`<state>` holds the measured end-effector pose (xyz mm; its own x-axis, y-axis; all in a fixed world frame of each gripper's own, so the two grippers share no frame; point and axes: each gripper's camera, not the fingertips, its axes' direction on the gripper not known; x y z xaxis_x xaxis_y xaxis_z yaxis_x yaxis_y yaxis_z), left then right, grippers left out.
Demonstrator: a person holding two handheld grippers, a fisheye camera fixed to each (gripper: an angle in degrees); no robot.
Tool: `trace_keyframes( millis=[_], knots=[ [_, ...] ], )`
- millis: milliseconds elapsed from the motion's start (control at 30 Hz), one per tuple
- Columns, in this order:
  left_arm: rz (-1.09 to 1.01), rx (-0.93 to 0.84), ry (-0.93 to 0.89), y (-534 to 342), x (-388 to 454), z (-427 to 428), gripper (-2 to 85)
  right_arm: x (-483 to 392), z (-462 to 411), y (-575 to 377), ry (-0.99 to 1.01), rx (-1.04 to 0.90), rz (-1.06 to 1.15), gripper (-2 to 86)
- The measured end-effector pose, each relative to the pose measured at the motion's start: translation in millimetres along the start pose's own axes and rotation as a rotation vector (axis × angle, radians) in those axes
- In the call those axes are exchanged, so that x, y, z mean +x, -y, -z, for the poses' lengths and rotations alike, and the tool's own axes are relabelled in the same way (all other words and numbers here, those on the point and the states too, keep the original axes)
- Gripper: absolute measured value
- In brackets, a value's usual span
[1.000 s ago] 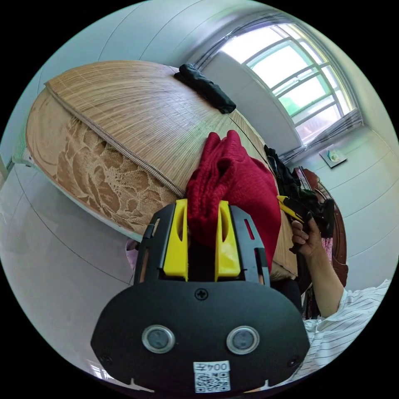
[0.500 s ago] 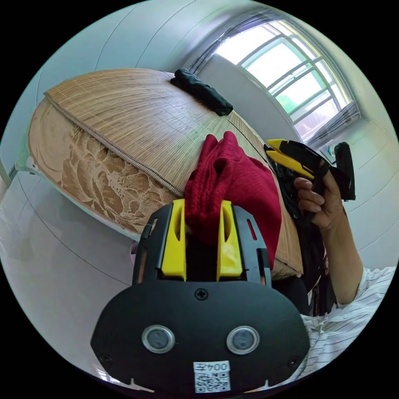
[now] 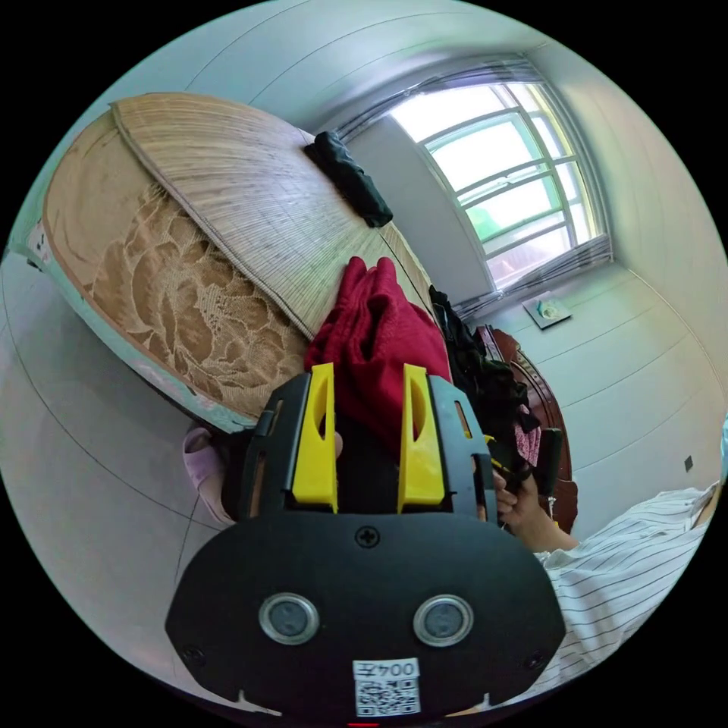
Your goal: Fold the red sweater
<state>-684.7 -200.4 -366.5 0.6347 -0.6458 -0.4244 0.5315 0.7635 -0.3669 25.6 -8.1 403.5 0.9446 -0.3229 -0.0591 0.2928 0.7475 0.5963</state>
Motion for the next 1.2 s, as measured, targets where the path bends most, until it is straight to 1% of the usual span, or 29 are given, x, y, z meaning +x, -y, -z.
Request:
trace_keyframes(
  millis=[67, 167, 333, 467, 533, 600, 700, 767, 800, 833, 867, 933, 967, 1000, 1067, 1133, 1200],
  knots=[
    [-0.042, -0.021, 0.037, 4, 10, -5, 11.9, -14, -5, -26, -0.076, -0.005, 0.082, 12.8],
    [-0.031, -0.042, 0.068, 6, 11, -17, 11.5, -33, -24, -48, -0.147, -0.021, 0.171, 13.6],
    [0.025, -0.039, 0.044, 17, 3, -46, 10.1, -58, -58, -63, -0.219, -0.044, 0.231, 14.2],
    [0.076, -0.024, 0.109, 29, 5, -64, 7.1, -71, -83, -64, -0.334, -0.046, 0.286, 14.0],
    [0.094, -0.016, 0.115, 31, 6, -70, 6.1, -74, -89, -63, -0.357, -0.037, 0.302, 13.4],
    [0.1, -0.015, 0.127, 32, 8, -74, 5.0, -78, -91, -61, -0.386, -0.029, 0.313, 11.8],
    [0.097, -0.008, 0.153, 39, 15, -77, 3.4, -89, -81, -56, -0.458, 0.009, 0.316, 6.6],
    [0.057, 0.001, 0.224, 48, 25, -75, 2.8, -98, -69, -57, -0.52, 0.052, 0.374, 4.5],
    [0.046, -0.005, 0.25, 50, 24, -77, 2.7, -97, -68, -58, -0.519, 0.055, 0.375, 4.3],
    [0.073, -0.028, 0.264, 51, 15, -85, 2.7, -88, -73, -58, -0.5, 0.017, 0.358, 3.9],
    [0.146, -0.053, 0.235, 47, -3, -97, 2.9, -76, -86, -59, -0.477, -0.058, 0.332, 3.5],
    [0.217, -0.057, 0.183, 37, -25, -113, 3.5, -59, -100, -59, -0.439, -0.138, 0.301, 2.7],
    [0.24, -0.02, 0.116, 33, -31, -115, 4.0, -49, -98, -56, -0.375, -0.161, 0.255, 2.2],
    [0.234, -0.01, 0.099, 32, -31, -115, 4.5, -43, -95, -55, -0.363, -0.161, 0.225, 1.9],
    [0.165, -0.005, 0.046, 34, -24, -111, 5.9, -25, -68, -53, -0.311, -0.102, 0.167, 3.0],
    [0.141, -0.024, 0.031, 37, -19, -103, 6.2, -10, -40, -50, -0.263, -0.043, 0.109, 4.8],
    [0.137, 0.017, 0.095, 37, -10, -85, 4.8, 2, -14, -45, -0.225, 0.044, 0.066, 5.2]
  ],
)
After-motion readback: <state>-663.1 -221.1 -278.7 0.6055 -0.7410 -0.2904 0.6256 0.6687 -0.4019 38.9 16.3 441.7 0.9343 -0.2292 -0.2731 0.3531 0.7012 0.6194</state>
